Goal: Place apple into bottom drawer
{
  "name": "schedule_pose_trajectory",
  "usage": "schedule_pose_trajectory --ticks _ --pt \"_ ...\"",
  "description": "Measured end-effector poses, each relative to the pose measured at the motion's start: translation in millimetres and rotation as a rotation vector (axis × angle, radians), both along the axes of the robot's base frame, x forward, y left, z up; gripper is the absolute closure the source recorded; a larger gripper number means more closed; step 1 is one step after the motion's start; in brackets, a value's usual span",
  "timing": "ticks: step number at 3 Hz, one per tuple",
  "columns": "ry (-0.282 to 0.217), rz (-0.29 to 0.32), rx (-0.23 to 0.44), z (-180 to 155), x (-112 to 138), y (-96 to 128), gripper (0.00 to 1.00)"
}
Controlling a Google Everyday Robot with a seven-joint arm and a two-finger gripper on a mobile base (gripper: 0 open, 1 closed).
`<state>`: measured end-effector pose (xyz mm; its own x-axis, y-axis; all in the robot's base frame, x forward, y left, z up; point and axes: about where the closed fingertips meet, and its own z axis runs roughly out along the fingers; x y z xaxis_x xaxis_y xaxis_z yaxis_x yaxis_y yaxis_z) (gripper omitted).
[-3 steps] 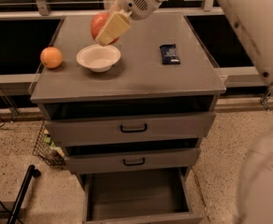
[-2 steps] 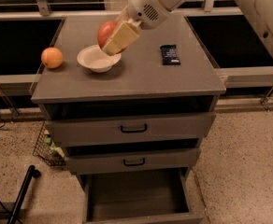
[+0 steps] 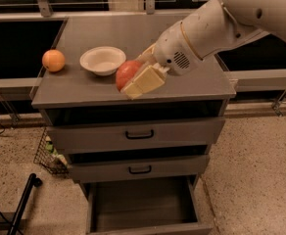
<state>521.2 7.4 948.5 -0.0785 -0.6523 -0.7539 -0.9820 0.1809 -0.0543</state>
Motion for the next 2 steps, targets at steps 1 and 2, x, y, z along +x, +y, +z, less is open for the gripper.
schedule_pose_trajectory --ticks 1,2 --pt "0.0 0.0 0.0 0.0 0.0 0.0 1.0" --pt "0.012 0.002 0.011 -21.2 -18.6 0.3 1.0"
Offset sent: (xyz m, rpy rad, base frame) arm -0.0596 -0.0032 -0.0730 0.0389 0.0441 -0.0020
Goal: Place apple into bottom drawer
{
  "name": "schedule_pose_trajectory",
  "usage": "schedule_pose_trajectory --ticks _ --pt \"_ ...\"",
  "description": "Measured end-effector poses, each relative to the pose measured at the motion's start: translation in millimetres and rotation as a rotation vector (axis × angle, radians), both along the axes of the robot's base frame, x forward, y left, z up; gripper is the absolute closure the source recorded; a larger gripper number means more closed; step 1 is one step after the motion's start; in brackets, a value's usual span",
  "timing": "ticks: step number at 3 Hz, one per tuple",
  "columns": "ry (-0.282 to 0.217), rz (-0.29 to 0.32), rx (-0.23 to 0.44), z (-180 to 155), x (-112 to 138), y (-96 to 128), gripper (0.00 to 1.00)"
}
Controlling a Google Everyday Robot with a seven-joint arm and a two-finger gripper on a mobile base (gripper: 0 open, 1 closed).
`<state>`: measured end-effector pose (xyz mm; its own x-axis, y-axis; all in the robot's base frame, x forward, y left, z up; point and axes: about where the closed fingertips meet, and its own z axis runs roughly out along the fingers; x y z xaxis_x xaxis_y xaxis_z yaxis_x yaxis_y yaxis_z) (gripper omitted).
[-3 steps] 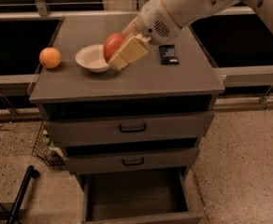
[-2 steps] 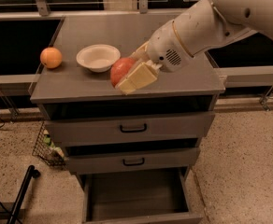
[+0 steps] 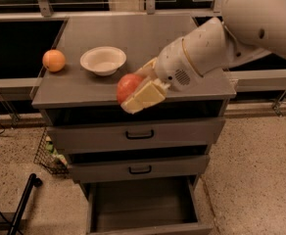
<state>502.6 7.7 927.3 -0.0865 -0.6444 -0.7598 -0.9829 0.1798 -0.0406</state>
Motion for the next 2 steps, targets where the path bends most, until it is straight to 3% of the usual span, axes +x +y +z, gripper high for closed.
schedule_pose_trajectory --ticks 2 --pt "0.043 -0.013 0.022 -92.2 -67.9 -10.3 1.0"
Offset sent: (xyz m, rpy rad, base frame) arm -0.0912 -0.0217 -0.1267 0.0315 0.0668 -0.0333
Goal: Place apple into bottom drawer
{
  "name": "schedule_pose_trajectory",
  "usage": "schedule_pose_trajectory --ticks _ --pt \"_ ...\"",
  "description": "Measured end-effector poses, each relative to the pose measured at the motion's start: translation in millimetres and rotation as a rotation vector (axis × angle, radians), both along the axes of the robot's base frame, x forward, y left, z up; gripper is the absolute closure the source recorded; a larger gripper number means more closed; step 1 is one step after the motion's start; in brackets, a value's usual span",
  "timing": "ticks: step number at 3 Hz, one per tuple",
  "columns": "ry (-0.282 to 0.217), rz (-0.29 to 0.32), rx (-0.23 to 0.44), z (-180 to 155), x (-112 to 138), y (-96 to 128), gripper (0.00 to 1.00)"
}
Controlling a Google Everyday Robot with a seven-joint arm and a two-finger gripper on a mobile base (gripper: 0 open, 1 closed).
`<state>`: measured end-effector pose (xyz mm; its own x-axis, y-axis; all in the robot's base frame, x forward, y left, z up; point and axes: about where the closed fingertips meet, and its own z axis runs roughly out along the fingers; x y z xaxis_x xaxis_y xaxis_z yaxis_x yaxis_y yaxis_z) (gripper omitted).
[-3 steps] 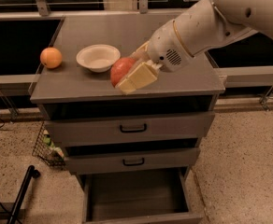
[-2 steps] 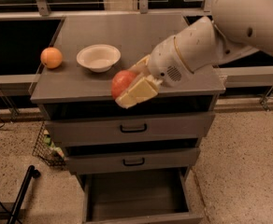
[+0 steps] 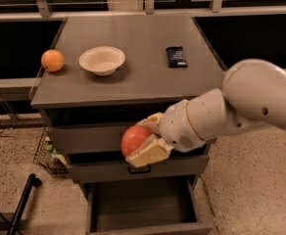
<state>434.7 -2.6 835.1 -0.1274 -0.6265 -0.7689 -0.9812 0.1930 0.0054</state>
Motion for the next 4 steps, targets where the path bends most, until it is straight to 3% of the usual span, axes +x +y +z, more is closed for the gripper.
schedule_pose_trajectory --ticks 1,2,4 --pt "-0.031 -0.015 0.0 -38.6 -16.3 -6.6 1.0" --pt "-0.031 -0.015 0.0 -38.6 -16.3 -6.6 1.0" --pt "-0.082 -0.001 0.021 -96.8 -21.4 -3.4 1.0"
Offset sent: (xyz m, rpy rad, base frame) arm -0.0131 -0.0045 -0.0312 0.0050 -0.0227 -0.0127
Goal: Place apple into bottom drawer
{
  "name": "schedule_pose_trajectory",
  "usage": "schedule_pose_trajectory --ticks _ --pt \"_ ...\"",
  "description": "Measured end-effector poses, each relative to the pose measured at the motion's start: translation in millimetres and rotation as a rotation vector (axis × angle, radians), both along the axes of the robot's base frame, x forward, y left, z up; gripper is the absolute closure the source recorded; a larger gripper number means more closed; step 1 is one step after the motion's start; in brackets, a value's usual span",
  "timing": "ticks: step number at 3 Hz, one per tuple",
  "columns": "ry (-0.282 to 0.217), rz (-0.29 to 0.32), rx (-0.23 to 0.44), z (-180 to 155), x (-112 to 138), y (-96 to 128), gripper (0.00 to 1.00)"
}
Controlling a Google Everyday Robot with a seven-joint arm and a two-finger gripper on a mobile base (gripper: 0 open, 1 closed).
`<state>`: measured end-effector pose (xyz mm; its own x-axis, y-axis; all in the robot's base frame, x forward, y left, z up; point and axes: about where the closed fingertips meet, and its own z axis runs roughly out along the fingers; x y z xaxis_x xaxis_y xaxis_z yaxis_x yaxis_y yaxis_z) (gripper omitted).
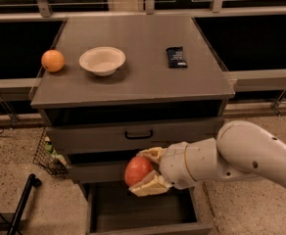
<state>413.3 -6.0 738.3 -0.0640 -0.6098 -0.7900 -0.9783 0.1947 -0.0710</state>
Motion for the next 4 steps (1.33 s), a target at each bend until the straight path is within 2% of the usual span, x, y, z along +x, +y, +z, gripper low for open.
schedule_pose_trajectory --ticks 2,3,4 --pt "-0.097 0.016 0.004 -49.4 -17.4 21.6 1.0" --pt "-0.097 0.016 0.004 -49.4 -17.4 21.6 1.0" --pt "-0.111 0.02 0.01 -71.6 -5.4 28.2 1.0"
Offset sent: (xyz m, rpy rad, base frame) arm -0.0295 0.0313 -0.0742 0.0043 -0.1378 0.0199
